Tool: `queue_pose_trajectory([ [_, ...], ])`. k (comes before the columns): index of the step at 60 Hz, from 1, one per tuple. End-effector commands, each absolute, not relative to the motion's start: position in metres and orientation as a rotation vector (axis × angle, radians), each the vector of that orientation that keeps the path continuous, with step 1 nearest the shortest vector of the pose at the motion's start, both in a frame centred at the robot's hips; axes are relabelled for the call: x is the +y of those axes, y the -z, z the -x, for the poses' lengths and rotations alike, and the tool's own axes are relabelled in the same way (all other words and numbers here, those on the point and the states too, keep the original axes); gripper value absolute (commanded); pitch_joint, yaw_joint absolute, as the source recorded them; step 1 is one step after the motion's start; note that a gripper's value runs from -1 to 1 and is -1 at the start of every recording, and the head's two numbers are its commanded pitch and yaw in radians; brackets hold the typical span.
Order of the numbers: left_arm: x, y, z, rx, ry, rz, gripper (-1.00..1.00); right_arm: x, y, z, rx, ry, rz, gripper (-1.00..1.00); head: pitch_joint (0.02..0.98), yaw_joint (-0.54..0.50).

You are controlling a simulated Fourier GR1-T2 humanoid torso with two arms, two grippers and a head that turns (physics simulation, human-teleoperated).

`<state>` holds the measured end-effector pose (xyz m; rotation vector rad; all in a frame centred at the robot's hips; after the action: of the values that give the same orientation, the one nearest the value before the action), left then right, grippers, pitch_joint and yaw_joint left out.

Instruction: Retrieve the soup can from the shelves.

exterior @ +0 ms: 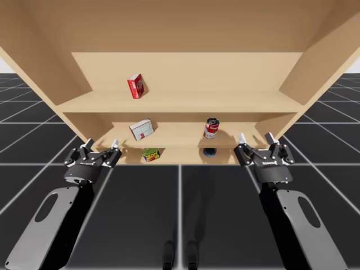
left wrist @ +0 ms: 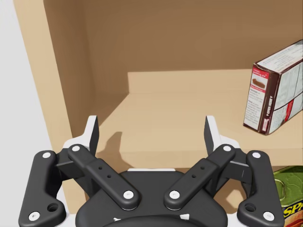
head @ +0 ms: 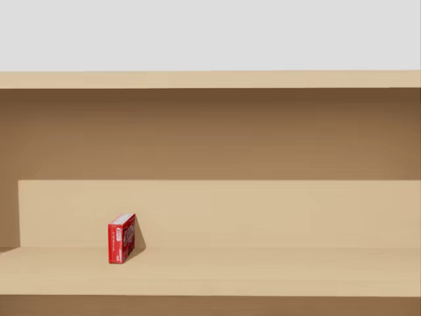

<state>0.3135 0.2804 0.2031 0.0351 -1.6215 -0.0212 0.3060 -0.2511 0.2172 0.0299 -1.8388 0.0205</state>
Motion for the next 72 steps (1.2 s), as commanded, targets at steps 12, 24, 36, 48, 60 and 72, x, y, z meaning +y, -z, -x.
queue_pose_trajectory([
  [12,0.281,-0.203,-0.313,-1.625,0.017,-0.038,-1.0,-0.251,-0.216,-0.308,-1.822,-0.028,-0.024,-1.0,0.129,0.01],
  [24,0.281,-0.203,-0.314,-1.624,0.021,-0.045,-1.0,-0.251,-0.214,-0.31,-1.812,-0.031,-0.019,-1.0,0.291,0.01],
  [36,0.28,-0.202,-0.315,-1.623,0.031,-0.055,-1.0,-0.252,-0.213,-0.312,-1.808,-0.033,-0.013,-1.0,0.462,-0.11],
  [48,0.278,-0.201,-0.316,-1.623,0.038,-0.057,-1.0,-0.252,-0.212,-0.312,-1.805,-0.036,-0.018,-1.0,0.54,-0.24],
  [60,0.277,-0.201,-0.316,-1.621,0.026,-0.056,-1.0,-0.246,-0.22,-0.303,-1.802,-0.045,-0.054,-1.0,0.531,-0.23],
  [72,0.279,-0.201,-0.316,-1.621,0.018,-0.055,-1.0,-0.228,-0.242,-0.278,-1.772,-0.067,-0.121,-1.0,0.521,-0.23],
])
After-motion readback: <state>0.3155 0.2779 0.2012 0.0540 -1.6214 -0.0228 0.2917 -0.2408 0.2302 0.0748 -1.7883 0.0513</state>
